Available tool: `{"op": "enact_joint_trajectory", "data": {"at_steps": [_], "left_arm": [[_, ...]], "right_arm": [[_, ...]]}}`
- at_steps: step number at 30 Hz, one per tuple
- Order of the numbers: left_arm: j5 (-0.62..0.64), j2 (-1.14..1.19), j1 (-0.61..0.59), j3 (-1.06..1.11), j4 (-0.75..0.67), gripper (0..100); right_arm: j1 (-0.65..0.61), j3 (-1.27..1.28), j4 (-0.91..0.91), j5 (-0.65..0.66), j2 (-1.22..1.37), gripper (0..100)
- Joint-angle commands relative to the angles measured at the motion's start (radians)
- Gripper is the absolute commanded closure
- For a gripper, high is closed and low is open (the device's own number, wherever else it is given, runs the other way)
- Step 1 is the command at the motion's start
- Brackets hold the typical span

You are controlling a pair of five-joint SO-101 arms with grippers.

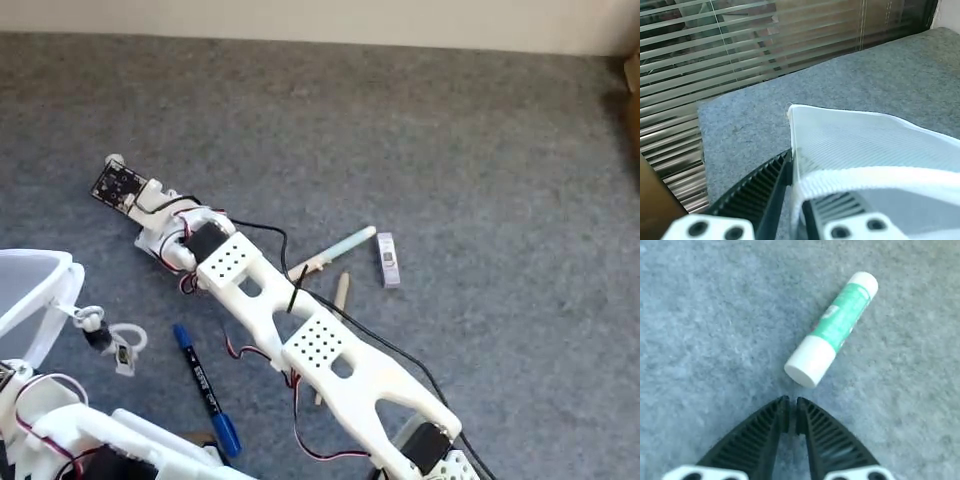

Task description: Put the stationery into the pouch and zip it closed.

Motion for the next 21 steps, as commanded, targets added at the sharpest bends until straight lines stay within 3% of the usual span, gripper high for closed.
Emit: {"op": "enact_joint_trajectory", "data": {"at_steps": [1,9,12,18,21], "left_arm": [[0.006,-0.007,-0.005,-0.024,-0.002,99],[0.006,-0.007,-0.005,-0.024,-0.002,99],[0.008,-0.007,-0.005,-0.024,0.0,99],[0.008,-0.007,-0.004,-0.024,0.0,99],[0.008,-0.007,-0.004,-0.024,0.002,99]], "right_arm": [[0.035,-0.028,0.096,0.012,-0.154,97.2],[0.031,-0.028,0.248,0.0,-0.297,96.8],[0.024,-0.027,0.239,-0.101,-0.32,95.5],[-0.016,-0.021,0.13,-0.238,-0.292,74.4],[-0.028,-0.013,0.001,-0.278,-0.232,70.7]]}}
